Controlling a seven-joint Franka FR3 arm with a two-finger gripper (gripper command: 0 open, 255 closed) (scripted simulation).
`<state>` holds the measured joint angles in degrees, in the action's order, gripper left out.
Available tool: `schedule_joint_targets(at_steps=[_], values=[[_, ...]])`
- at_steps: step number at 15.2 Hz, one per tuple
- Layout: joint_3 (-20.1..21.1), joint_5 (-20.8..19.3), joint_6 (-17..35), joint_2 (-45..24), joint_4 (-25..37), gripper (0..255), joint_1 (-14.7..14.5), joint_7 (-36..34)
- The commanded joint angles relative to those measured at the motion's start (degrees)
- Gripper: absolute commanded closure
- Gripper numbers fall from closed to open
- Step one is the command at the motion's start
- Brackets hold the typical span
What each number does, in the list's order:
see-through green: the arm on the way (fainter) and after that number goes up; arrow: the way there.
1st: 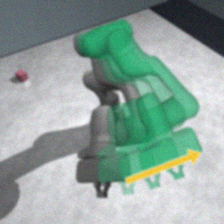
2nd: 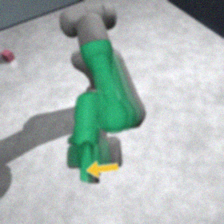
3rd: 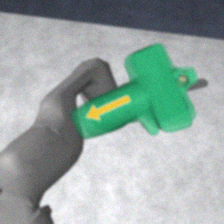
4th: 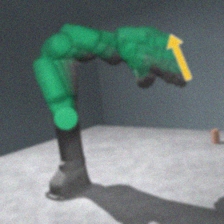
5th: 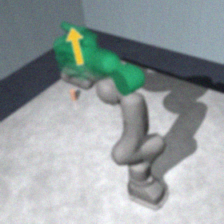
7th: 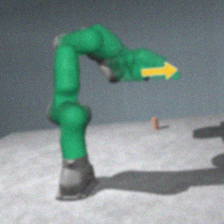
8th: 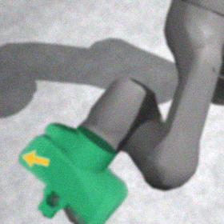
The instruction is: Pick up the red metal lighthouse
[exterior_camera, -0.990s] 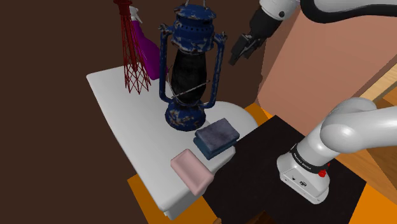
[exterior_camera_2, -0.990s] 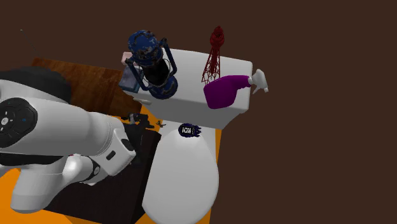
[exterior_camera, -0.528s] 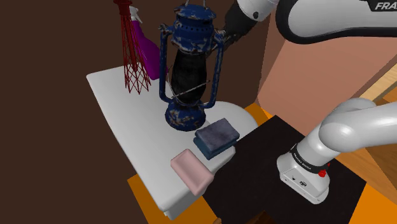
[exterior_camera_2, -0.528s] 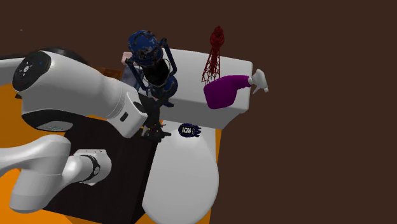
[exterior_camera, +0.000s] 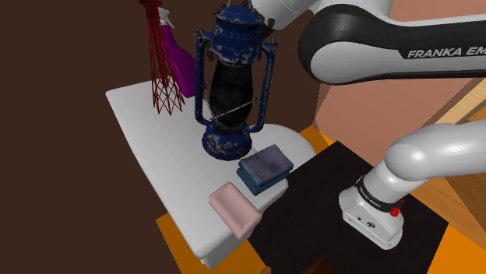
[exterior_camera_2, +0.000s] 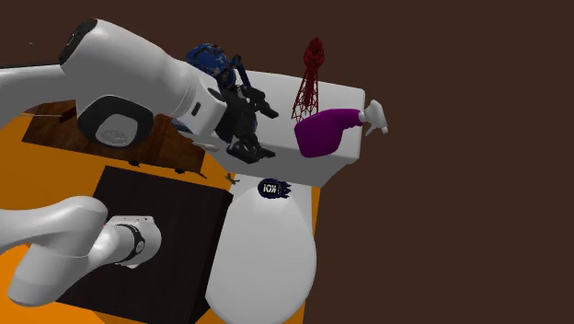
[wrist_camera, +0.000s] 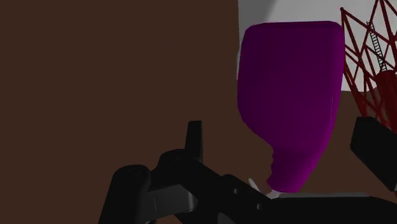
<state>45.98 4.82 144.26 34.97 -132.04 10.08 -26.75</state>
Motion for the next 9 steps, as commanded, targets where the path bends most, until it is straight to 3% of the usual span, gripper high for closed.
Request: schedule_joint_targets(at_steps=[1, 9], values=[[5.3, -2.9, 2.6, -1.2, 3.1, 0, 4.5, -4.0], [26.2, -11.2, 9.4, 1.3, 15.8, 0, 26.0, -17.1]])
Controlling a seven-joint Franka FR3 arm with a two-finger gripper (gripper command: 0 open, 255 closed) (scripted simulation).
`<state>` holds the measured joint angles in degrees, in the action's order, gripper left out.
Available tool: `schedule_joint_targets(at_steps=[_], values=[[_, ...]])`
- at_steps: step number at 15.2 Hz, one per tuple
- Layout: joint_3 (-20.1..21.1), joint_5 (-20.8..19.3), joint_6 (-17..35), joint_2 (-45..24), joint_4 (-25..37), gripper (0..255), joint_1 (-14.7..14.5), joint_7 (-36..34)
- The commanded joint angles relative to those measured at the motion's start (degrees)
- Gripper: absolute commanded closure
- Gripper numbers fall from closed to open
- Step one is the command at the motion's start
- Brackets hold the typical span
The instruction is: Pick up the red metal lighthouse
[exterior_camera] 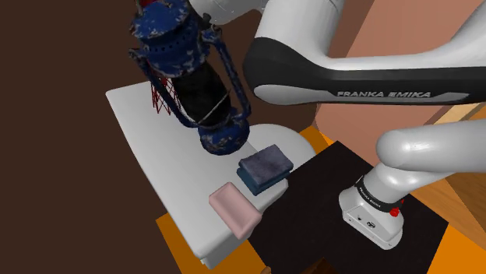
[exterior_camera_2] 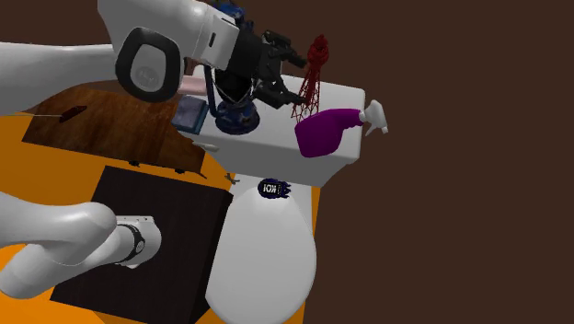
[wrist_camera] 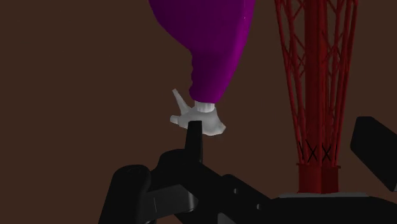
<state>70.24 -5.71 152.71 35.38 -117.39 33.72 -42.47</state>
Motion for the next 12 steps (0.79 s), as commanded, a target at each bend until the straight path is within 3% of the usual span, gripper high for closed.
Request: schedule_joint_targets(at_steps=[1, 2, 12], values=[[4.2, -1.1, 1.5, 2.0, 3.0, 0, 5.0, -2.6], [6.1, -1.5, 1.9, 3.1, 4.8, 0, 7.4, -3.7], [8.5, -1.0, 6.3, 5.2, 0.6, 0, 8.6, -6.2]])
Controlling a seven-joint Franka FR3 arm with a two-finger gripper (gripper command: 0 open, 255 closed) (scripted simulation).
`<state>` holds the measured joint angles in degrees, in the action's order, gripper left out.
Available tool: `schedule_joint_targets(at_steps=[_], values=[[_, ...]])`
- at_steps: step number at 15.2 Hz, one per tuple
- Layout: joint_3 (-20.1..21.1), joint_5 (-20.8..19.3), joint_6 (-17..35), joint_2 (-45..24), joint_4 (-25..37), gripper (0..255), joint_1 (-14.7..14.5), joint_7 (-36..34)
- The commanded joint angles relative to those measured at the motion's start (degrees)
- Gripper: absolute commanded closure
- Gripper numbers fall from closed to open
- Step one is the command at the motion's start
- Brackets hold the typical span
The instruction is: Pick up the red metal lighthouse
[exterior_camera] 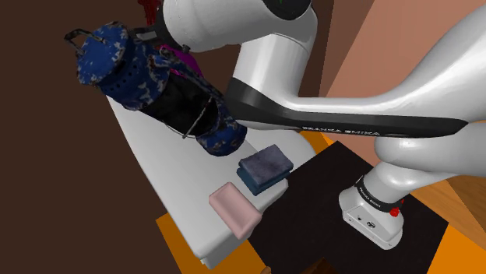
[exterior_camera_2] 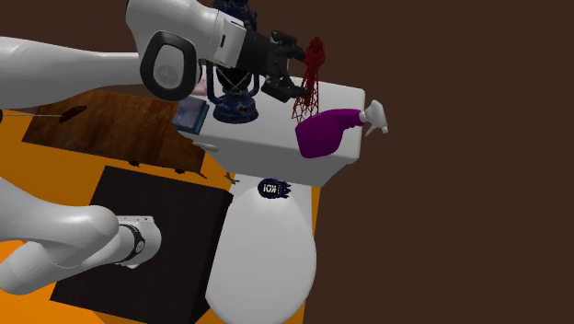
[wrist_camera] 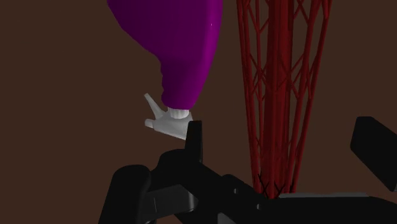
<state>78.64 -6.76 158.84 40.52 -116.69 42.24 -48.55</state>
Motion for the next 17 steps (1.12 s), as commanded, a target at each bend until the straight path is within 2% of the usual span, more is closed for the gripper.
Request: schedule_joint_targets(at_steps=[1, 10, 17], values=[[0.1, 0.0, 0.1, 0.1, -0.1, 255, 0.1, -0.1], [0.1, 0.0, 0.2, 0.1, -0.1, 255, 0.0, -0.1], [-2.2, -0.3, -3.9, -1.9, 3.8, 255, -1.0, 2.3]])
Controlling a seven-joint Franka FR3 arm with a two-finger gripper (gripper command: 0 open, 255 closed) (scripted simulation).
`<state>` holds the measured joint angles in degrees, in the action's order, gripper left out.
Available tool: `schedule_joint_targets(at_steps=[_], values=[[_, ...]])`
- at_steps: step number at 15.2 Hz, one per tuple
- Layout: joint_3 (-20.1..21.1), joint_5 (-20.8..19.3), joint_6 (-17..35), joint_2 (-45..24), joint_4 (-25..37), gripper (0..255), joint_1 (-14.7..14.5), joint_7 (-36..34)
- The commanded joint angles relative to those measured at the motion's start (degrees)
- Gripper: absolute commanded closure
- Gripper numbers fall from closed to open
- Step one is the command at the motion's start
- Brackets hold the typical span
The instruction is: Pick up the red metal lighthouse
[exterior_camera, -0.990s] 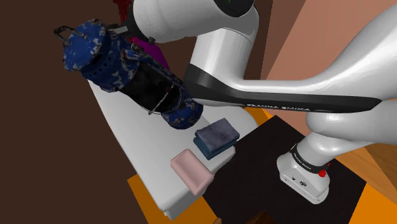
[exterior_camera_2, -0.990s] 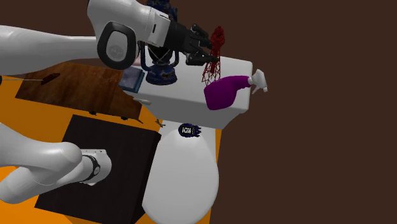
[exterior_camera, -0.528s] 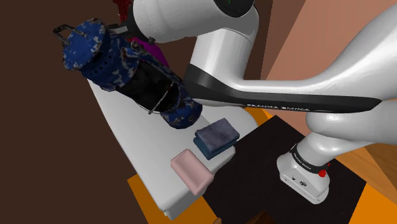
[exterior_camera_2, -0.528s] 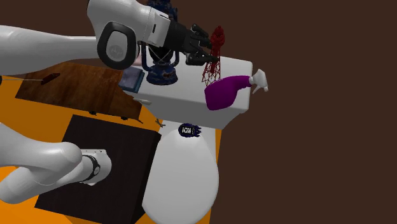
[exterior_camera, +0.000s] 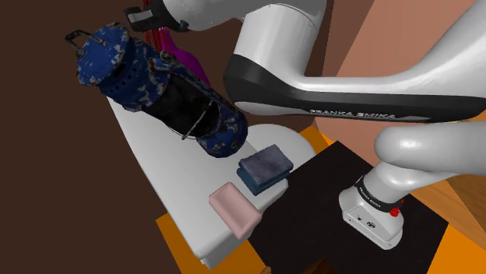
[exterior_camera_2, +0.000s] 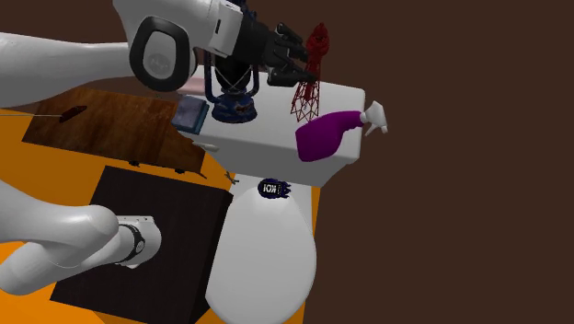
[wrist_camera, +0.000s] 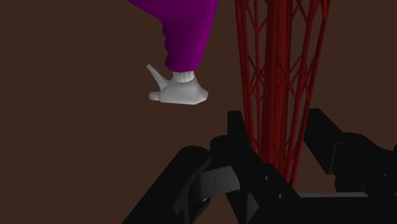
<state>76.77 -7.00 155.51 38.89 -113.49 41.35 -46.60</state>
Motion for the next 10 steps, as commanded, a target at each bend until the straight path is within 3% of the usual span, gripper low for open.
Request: schedule_joint_targets(at_steps=[1, 10], values=[[-0.6, -0.1, -1.2, -0.5, 1.2, 255, -0.2, 0.6], [-2.1, -0.2, -5.5, -2.4, 5.8, 255, -0.6, 2.9]])
